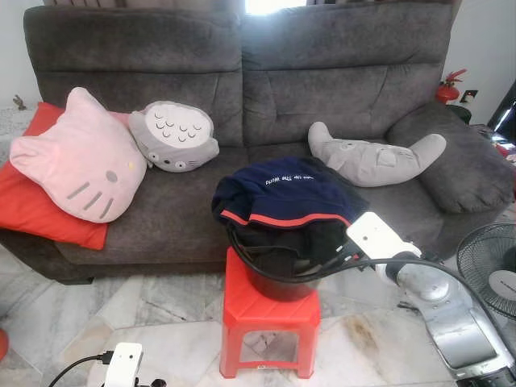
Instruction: Hang hanger
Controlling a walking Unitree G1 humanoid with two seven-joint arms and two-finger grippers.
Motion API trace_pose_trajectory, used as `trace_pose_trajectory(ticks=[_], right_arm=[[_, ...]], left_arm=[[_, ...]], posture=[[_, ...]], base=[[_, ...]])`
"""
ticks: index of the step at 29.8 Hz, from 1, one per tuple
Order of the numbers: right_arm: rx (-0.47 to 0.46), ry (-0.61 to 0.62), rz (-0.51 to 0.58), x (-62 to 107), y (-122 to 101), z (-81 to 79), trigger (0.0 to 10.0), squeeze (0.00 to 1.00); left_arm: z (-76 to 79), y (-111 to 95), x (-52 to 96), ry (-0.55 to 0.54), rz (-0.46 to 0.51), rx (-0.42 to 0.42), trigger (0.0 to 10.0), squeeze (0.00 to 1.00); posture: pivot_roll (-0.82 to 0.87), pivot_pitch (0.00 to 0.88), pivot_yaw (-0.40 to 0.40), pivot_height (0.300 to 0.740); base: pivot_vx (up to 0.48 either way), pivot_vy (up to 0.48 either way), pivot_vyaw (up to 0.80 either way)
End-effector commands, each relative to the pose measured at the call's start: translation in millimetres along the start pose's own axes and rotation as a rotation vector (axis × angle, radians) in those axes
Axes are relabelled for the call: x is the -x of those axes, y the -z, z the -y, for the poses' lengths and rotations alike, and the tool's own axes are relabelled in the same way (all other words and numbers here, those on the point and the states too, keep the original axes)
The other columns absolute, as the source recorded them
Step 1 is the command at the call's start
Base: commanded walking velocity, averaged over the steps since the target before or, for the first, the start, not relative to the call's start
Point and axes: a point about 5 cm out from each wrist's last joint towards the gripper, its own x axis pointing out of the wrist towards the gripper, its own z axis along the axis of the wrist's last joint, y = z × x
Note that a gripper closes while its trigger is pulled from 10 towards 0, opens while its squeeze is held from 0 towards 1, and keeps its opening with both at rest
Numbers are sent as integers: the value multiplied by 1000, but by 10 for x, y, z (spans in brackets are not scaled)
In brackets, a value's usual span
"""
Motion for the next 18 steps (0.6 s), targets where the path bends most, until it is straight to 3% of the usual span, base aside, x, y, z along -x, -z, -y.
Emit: trace_pose_trajectory(ticks=[1, 10, 18], right_arm=[[-5, 0, 12, -18, -21, 1, 10000, 0], [8, 35, 4, -80, 35, 1, 10000, 0], [40, 119, 0, -87, 63, 102, 10000, 0]], left_arm=[[-27, 29, 10, -5, -15, -14, 10000, 0], [-27, 28, 10, -5, -15, -12, 10000, 0], [-29, 29, 11, -3, -16, -15, 10000, 0]], posture=[[-230, 0, 7, 740], [-227, 0, 8, 740], [-228, 0, 9, 740]], base=[[0, 0, 0], [0, 0, 0], [0, 0, 0]])
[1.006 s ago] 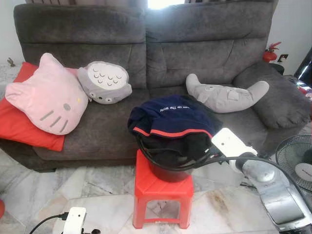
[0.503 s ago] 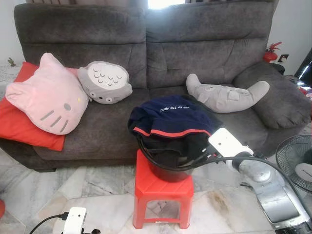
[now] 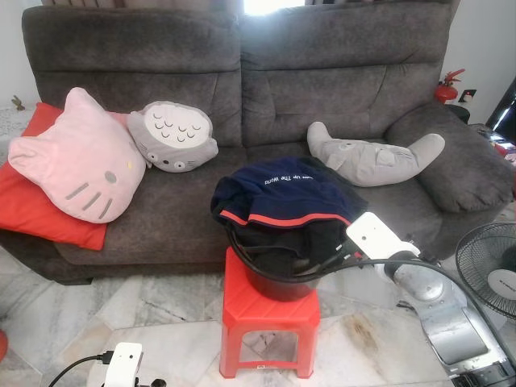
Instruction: Hang hanger
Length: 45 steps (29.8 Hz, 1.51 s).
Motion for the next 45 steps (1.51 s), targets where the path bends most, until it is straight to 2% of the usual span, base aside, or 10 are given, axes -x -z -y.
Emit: trace_pose_trajectory(ticks=[1, 7, 18, 26, 45], right_arm=[[12, 49, 18, -11, -27, 85, 10000, 0], [15, 56, 15, -31, -3, 78, 10000, 0], [37, 54, 24, -76, 47, -31, 10000, 0], [130, 75, 54, -129, 32, -47, 10000, 0], [131, 136, 70, -206, 53, -55, 10000, 0]], left_arm=[[-30, 29, 11, -4, -16, -15, 10000, 0], [-32, 31, 12, -4, -16, -17, 10000, 0], [-30, 31, 12, -2, -16, -18, 10000, 0], [-28, 27, 11, -2, -14, -20, 10000, 0], [-33, 26, 12, -1, -15, -26, 10000, 0]], posture=[[-228, 0, 9, 740], [-227, 0, 10, 740], [-227, 0, 9, 740], [-226, 0, 11, 740], [-218, 0, 13, 740]], base=[[0, 0, 0], [0, 0, 0], [0, 0, 0], [0, 0, 0], [0, 0, 0]])
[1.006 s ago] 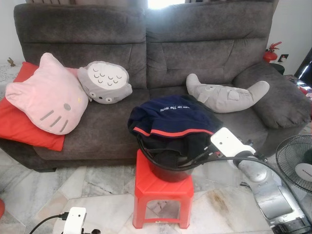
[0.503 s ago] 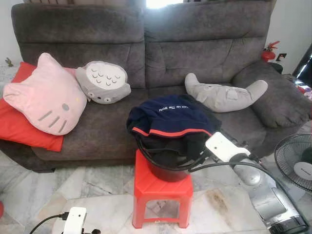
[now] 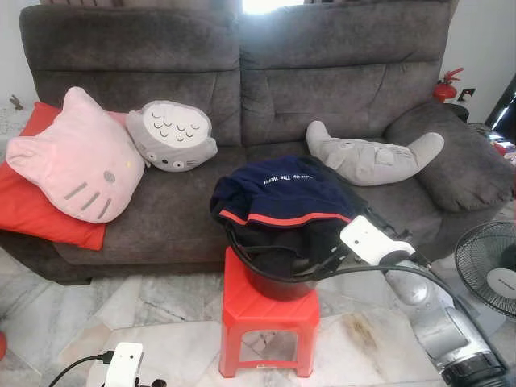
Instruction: Hang hanger
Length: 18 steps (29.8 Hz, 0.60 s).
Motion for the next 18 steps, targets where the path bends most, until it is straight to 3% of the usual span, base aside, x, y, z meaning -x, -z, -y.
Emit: trace_pose_trajectory(ticks=[1, 18], right_arm=[[-7, 12, 27, -33, -57, 19, 10000, 0], [-10, 33, 72, -149, -95, -18, 10000, 0]], left_arm=[[-39, 27, 13, -4, -14, -19, 10000, 0], [-44, 35, 18, -2, -14, -29, 10000, 0]], posture=[[-218, 0, 13, 740], [-212, 0, 12, 740]], base=[[0, 0, 0], [0, 0, 0]])
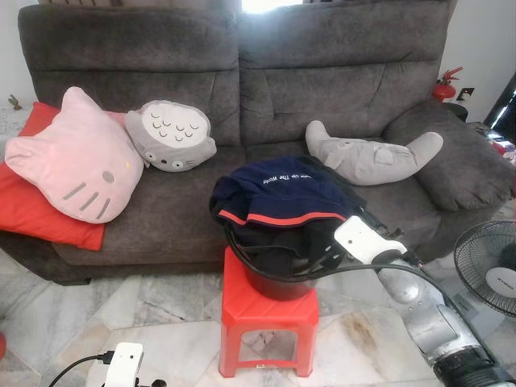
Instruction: Hang hanger
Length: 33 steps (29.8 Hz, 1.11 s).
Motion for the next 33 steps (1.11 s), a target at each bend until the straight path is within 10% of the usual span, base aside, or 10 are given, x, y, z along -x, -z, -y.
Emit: trace_pose_trajectory(ticks=[1, 21, 22, 33], right_arm=[[-4, 7, 13, -38, -35, 7, 10000, 0], [-2, 37, 74, -194, -96, 43, 10000, 0], [-6, 42, 64, -194, -79, 42, 0, 0], [-9, 35, 58, -210, -65, 4, 0, 0]], left_arm=[[-44, 37, 18, -4, -15, -27, 10000, 0], [-45, 38, 19, 4, -16, -39, 10000, 0], [-46, 36, 19, 4, -16, -39, 10000, 0], [-48, 21, 16, 4, -15, -42, 10000, 0]], posture=[[-210, 0, 12, 740], [-200, 0, 11, 740], [-198, 0, 12, 740], [-196, 0, 15, 740]], base=[[0, 0, 0], [0, 0, 0], [0, 0, 0], [0, 0, 0]])
